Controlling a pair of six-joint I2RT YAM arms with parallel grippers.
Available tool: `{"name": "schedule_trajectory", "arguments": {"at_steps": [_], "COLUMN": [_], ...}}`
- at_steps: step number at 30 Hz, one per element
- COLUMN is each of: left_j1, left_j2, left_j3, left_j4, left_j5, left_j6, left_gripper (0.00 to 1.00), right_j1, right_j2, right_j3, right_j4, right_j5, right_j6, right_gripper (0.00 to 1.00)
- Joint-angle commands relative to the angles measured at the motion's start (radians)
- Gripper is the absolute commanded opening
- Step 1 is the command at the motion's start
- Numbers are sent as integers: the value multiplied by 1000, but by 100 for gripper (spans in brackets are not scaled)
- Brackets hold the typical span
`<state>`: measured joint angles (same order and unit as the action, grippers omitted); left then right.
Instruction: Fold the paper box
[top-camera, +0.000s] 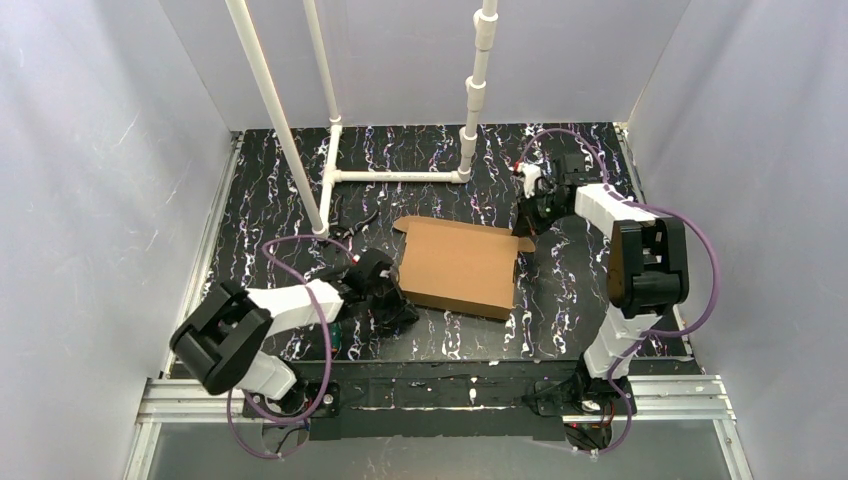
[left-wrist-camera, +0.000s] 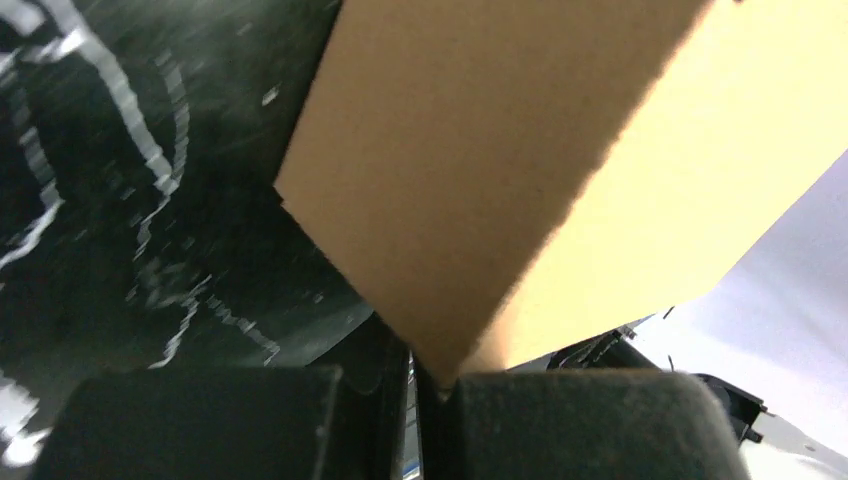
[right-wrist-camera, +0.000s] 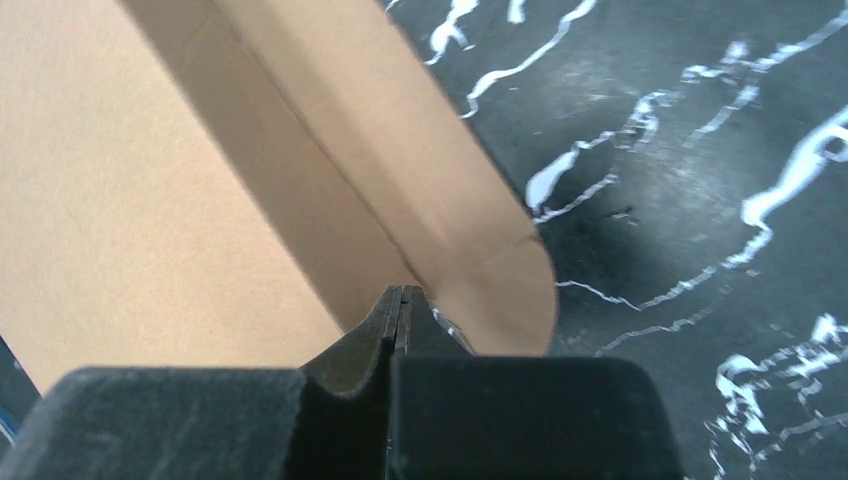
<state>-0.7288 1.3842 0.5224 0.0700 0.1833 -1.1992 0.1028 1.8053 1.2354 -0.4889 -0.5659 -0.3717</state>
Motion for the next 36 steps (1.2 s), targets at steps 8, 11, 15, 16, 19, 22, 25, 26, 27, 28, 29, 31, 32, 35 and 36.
{"name": "schedule_trajectory", "arguments": {"at_steps": [8,11,15,16,19,22,25,26,27,28,29,31,32,35,36], "left_j1": [77,115,141,141,141,142,150,156,165,175,182,191,193,189,187], "left_j2": [175,253,306,293,187,35,-107,-139,-168,-177,-175,-140,-108,-4,16], "left_j3": [295,372,459,459,398,332,280,267,257,248,246,270,297,409,427], "left_j4": [-51,-40,-63,-91,-113,-144,-134,-119,-95,-64,-31,-7,-16,-105,-142], "left_j5": [6,75,145,142,110,57,19,6,5,16,37,103,142,236,242], "left_j6": [202,258,332,354,415,490,582,601,613,623,629,635,643,659,669], "left_gripper": [0,0,0,0,0,7,36,53,67,80,89,98,98,94,91], "right_j1": [149,282,350,336,243,184,90,55,18,-15,-47,-120,-149,-203,-211], "right_j2": [-245,-318,-330,-317,-331,-388,-438,-445,-444,-435,-419,-356,-315,-114,-51], "right_j3": [-198,-277,-280,-253,-212,-203,-201,-202,-201,-196,-191,-173,-155,-52,-3], "right_j4": [-268,-244,-164,-181,-231,-245,-196,-164,-128,-83,-29,78,146,185,153], "right_j5": [-29,41,118,121,55,46,19,5,-1,10,26,33,24,-49,-77], "right_j6": [-392,-363,-225,-211,-209,-218,-169,-152,-128,-81,-33,82,134,220,217], "right_gripper": [1,2,3,3,7,16,35,42,49,54,59,65,67,71,76]}}
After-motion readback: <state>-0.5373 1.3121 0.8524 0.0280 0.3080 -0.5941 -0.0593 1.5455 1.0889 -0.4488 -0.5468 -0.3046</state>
